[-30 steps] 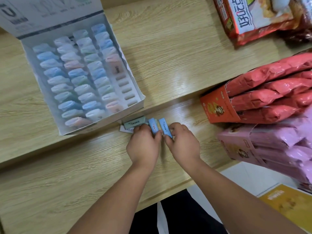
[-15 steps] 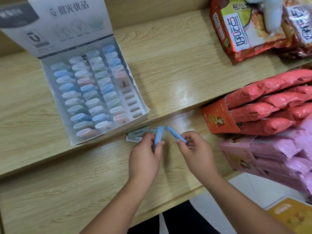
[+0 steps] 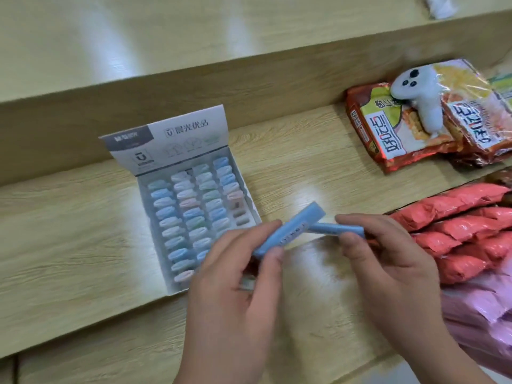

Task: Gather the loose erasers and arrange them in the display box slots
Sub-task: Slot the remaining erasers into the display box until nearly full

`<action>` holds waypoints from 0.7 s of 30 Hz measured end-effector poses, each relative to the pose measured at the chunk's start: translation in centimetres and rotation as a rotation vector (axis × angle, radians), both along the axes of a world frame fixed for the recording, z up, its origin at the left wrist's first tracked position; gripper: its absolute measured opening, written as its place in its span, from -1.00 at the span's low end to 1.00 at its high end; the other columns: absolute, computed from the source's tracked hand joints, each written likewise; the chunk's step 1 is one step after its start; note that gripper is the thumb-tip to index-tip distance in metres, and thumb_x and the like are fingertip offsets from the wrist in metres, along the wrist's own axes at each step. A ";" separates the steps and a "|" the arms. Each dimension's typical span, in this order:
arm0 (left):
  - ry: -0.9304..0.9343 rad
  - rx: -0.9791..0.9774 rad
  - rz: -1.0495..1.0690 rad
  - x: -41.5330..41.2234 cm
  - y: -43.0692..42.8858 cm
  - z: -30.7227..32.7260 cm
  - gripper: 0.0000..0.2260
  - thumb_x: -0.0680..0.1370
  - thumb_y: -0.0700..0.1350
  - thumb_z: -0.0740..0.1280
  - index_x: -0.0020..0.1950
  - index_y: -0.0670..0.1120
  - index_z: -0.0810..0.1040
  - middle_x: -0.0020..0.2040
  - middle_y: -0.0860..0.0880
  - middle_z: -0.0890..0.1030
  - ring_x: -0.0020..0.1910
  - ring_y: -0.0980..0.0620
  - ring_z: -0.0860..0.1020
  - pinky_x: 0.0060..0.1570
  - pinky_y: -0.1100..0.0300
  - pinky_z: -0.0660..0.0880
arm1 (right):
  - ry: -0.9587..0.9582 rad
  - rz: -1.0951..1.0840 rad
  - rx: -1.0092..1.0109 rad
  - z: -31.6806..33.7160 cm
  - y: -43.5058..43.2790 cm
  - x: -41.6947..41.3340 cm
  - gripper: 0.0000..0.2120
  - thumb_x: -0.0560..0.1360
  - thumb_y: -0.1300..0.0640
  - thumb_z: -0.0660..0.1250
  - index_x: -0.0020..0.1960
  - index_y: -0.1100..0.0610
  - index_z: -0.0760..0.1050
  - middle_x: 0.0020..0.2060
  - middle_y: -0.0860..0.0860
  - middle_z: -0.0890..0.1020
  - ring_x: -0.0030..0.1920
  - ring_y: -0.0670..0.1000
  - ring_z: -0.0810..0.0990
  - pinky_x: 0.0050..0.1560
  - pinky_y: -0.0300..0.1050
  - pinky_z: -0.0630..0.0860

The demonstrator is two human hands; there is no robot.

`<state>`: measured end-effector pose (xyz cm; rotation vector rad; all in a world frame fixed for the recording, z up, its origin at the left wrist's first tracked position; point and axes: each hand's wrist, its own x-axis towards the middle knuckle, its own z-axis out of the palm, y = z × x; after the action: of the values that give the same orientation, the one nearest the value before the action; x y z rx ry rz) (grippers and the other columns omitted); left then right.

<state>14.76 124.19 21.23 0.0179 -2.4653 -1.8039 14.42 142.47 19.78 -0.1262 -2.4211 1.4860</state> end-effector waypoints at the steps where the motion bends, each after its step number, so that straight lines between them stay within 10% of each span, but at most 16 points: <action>1: 0.010 0.013 0.032 -0.7 -0.9 0.3 -0.75 0.53 -0.06 0.38 0.14 0.25 0.62 0.05 0.22 0.62 0.02 0.14 0.63 -0.05 0.45 0.48 | 0.017 0.023 0.013 0.2 -0.4 -1.0 -0.81 0.51 0.01 0.29 0.08 -0.06 0.61 -0.09 -0.14 0.61 -0.09 -0.07 0.59 -0.08 -0.34 0.46; 16: -0.094 -0.012 0.247 -4.2 -6.8 -1.2 -0.81 0.53 -0.17 0.43 -0.06 0.15 0.56 -0.13 0.18 0.65 -0.15 0.16 0.63 -0.13 0.20 0.57 | 0.189 0.351 0.650 -1.7 -5.3 -8.7 -0.86 0.50 -0.11 0.25 0.01 -0.11 0.51 -0.19 -0.23 0.58 -0.11 -0.13 0.47 -0.36 -0.08 0.53; 21: -0.083 0.019 0.255 -4.0 -6.6 -1.2 -0.77 0.54 -0.18 0.40 -0.02 0.19 0.57 -0.10 0.20 0.65 -0.09 0.16 0.64 -0.05 0.15 0.55 | 0.255 0.416 0.569 -2.9 -4.8 -9.1 -0.87 0.49 0.00 0.40 -0.03 0.03 0.63 -0.15 -0.16 0.65 -0.10 -0.02 0.57 -0.26 -0.01 0.54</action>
<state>10.72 117.63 20.06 0.3966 -2.3694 -1.7501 5.35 137.68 16.84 0.6781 -2.6356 0.8115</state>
